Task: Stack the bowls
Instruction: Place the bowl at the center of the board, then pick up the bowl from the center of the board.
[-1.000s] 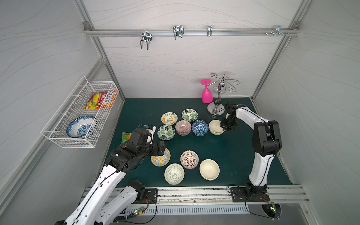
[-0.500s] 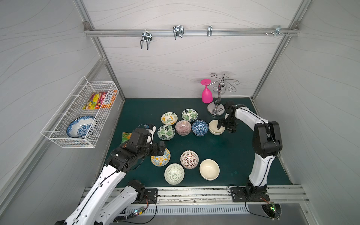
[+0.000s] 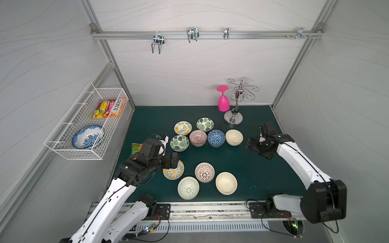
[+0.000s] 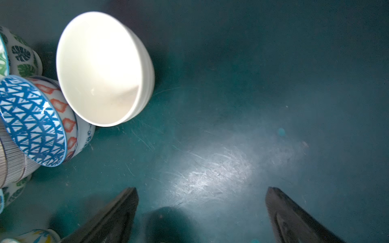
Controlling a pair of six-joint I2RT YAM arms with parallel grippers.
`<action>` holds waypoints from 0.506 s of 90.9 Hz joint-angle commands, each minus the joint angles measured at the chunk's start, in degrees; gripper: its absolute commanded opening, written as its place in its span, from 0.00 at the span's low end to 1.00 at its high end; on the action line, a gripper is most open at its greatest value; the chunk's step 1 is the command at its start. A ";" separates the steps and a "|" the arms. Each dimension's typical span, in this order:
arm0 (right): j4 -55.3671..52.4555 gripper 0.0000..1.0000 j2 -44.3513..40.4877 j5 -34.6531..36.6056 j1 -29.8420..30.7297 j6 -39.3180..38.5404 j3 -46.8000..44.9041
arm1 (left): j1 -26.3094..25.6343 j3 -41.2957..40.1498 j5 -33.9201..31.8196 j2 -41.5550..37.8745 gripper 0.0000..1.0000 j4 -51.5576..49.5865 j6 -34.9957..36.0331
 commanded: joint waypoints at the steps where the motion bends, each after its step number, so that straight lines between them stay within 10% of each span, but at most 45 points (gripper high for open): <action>1: 3.42 0.99 -2.22 -9.13 -0.68 -1.38 -3.75 | -0.09 0.27 0.65 0.11 1.00 2.24 0.77; 46: 0.81 0.87 -2.64 -5.51 29.09 6.57 -8.64 | -0.33 0.18 3.21 2.26 1.00 2.16 1.19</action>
